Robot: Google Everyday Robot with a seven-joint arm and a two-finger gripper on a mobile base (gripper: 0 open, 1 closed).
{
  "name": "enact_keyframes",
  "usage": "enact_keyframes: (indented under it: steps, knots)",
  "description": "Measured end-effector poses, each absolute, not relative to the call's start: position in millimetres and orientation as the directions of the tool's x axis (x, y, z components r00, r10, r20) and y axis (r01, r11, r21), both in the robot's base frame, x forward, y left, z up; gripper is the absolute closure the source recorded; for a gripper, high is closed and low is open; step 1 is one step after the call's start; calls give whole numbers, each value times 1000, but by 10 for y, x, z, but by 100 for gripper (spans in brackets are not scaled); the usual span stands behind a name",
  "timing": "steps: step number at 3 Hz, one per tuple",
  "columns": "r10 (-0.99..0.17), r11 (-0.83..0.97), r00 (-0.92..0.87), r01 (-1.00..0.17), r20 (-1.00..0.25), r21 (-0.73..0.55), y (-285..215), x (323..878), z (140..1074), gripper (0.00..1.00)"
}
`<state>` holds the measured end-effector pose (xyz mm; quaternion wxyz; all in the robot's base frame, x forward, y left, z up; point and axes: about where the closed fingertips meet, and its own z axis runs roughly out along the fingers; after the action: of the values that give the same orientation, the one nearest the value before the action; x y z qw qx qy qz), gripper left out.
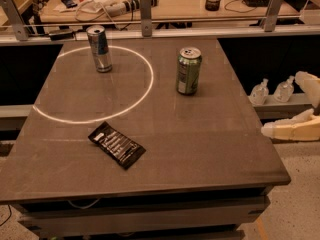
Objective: Knock green can over
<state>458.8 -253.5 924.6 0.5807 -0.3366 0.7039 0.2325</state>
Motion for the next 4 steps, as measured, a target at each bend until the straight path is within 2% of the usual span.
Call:
enact_keyframes:
  steps: [1,3,4]
  knots:
    - [-191,694,-104,-718,-976,-59,-2527,4620,9233,0]
    - [-139,741,-28,-666,-990,-85,-2447,5224,9168,0]
    - [-126,724,-34,-687,-991,-69,-2385,5595,9030,0]
